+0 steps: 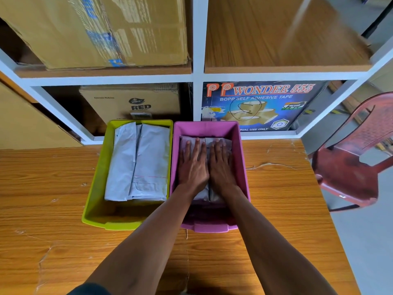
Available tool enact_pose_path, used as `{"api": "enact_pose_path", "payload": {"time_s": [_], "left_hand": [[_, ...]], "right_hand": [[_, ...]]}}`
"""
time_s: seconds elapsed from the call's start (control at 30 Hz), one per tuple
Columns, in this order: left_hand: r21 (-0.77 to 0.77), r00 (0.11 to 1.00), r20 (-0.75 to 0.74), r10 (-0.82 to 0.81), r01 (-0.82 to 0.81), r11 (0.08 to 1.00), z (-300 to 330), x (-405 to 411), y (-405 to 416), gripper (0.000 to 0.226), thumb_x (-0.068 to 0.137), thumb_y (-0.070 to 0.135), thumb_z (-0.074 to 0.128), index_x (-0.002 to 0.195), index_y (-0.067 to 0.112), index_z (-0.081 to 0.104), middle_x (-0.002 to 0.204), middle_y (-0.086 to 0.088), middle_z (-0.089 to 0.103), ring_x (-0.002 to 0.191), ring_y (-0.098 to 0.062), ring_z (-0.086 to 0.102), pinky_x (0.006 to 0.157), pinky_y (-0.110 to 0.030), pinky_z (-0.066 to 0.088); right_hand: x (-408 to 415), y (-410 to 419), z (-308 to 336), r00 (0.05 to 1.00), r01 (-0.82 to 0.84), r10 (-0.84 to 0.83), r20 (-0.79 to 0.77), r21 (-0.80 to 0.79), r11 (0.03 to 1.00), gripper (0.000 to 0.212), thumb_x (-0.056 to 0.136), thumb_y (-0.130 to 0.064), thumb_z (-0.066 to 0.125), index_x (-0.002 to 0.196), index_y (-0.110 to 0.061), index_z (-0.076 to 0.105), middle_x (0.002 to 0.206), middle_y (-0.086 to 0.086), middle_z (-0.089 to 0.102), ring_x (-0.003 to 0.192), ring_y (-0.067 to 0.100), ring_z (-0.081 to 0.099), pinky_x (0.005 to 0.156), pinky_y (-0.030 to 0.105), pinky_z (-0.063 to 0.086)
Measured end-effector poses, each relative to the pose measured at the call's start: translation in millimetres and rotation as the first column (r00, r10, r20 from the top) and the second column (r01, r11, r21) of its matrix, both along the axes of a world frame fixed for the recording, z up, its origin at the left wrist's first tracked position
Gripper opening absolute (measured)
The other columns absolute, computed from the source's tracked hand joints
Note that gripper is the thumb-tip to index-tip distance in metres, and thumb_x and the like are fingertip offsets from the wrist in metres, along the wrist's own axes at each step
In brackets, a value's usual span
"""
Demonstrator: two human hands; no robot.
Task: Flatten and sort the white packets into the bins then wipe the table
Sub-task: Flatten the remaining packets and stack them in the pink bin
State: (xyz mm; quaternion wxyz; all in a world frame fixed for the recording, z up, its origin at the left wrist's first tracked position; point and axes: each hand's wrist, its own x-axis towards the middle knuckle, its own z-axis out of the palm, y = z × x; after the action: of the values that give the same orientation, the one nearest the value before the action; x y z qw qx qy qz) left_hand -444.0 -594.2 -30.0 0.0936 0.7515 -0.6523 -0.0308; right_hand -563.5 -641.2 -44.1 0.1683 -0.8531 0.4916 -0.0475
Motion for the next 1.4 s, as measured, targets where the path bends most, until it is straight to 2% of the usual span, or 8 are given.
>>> {"api": "enact_pose_path", "payload": {"time_s": [0.27, 0.43, 0.87, 0.93, 1.07, 1.2, 1.3, 1.4], "left_hand": [[-0.033, 1.000, 0.004, -0.006, 0.006, 0.999, -5.0, -0.2, 2.1, 0.071, 0.103, 0.030, 0.034, 0.168, 0.013, 0.014, 0.175, -0.012, 0.007, 0.162, -0.039, -0.006, 0.130, -0.054, 0.004], [-0.094, 1.000, 0.014, -0.023, 0.024, 0.995, -11.2, 0.9, 3.6, 0.067, 0.105, 0.029, 0.034, 0.167, 0.010, 0.019, 0.175, -0.014, 0.012, 0.161, -0.042, 0.000, 0.129, -0.057, 0.010], [0.018, 0.999, 0.002, -0.035, 0.035, 0.999, -17.2, 2.9, 3.4, 0.067, 0.105, 0.033, 0.019, 0.168, 0.011, 0.012, 0.175, -0.014, 0.002, 0.161, -0.043, -0.008, 0.130, -0.056, 0.000], [0.094, 0.999, -0.022, -0.024, 0.026, 0.995, -8.2, 1.7, 1.2, 0.068, 0.105, 0.035, 0.013, 0.169, 0.012, 0.006, 0.175, -0.013, -0.004, 0.160, -0.041, -0.014, 0.130, -0.054, -0.006], [0.184, 0.994, -0.110, 0.007, 0.014, 0.983, 21.6, -0.4, -2.8, 0.072, 0.108, 0.026, 0.033, 0.168, 0.013, -0.004, 0.175, -0.010, -0.015, 0.161, -0.035, -0.016, 0.131, -0.052, -0.004], [0.032, 0.980, -0.196, -0.019, 0.026, 0.999, 50.7, -0.8, 2.1, 0.062, 0.108, 0.019, 0.042, 0.165, 0.006, 0.023, 0.174, -0.016, 0.019, 0.162, -0.033, 0.013, 0.130, -0.049, 0.017], [-0.052, 0.975, -0.219, -0.020, 0.009, 0.999, 75.0, 3.7, 19.0, 0.053, 0.101, 0.009, 0.052, 0.153, 0.002, 0.044, 0.157, -0.019, 0.046, 0.150, -0.035, 0.037, 0.125, -0.045, 0.030], [-0.109, 0.964, -0.267, -0.005, -0.025, 0.994, 95.4, 9.9, 46.3, 0.046, 0.098, 0.008, 0.053, 0.144, 0.005, 0.051, 0.147, -0.016, 0.052, 0.138, -0.035, 0.046, 0.109, -0.051, 0.047]], "right_hand": [[-0.9, -4.3, -9.6, 1.000, 0.022, -0.021, -0.022, 0.072, 0.997, 0.066, 0.113, -0.028, 0.025, 0.163, -0.010, -0.013, 0.170, 0.006, -0.024, 0.146, 0.019, -0.038, 0.118, 0.037, -0.030], [-1.3, -5.2, -14.2, 0.999, 0.034, -0.031, -0.032, 0.080, 0.996, 0.066, 0.112, -0.025, 0.026, 0.163, -0.010, -0.013, 0.170, 0.006, -0.024, 0.150, 0.021, -0.034, 0.126, 0.044, -0.018], [-0.2, -5.8, -11.7, 0.998, 0.033, -0.028, -0.053, 0.096, 0.995, 0.064, 0.112, -0.022, 0.024, 0.164, -0.009, -0.010, 0.172, 0.008, -0.020, 0.150, 0.018, -0.032, 0.124, 0.040, -0.019], [0.3, -5.6, -5.0, 0.997, 0.030, -0.022, -0.069, 0.105, 0.994, 0.063, 0.112, -0.021, 0.024, 0.165, -0.008, -0.008, 0.172, 0.010, -0.018, 0.155, 0.023, -0.025, 0.125, 0.042, -0.016], [-1.7, -2.2, 14.5, 0.999, 0.004, -0.002, -0.053, 0.027, 1.000, 0.064, 0.110, -0.013, 0.032, 0.164, -0.002, -0.001, 0.172, 0.022, -0.009, 0.159, 0.037, -0.008, 0.127, 0.049, -0.003], [-7.2, 8.6, 47.4, 0.993, 0.056, -0.055, 0.102, -0.003, 0.998, 0.066, 0.098, 0.005, 0.045, 0.159, 0.007, 0.021, 0.165, 0.031, 0.022, 0.154, 0.043, 0.022, 0.124, 0.046, 0.022], [-11.7, 22.6, 70.6, 0.972, 0.108, -0.094, 0.215, -0.052, 0.993, 0.046, 0.092, 0.010, 0.047, 0.138, 0.007, 0.049, 0.139, 0.030, 0.054, 0.125, 0.048, 0.055, 0.101, 0.048, 0.045], [-10.3, 38.8, 87.9, 0.963, 0.149, -0.128, 0.238, -0.073, 0.986, 0.040, 0.097, 0.002, 0.048, 0.137, 0.000, 0.051, 0.130, 0.029, 0.059, 0.114, 0.047, 0.060, 0.091, 0.050, 0.051]]}}
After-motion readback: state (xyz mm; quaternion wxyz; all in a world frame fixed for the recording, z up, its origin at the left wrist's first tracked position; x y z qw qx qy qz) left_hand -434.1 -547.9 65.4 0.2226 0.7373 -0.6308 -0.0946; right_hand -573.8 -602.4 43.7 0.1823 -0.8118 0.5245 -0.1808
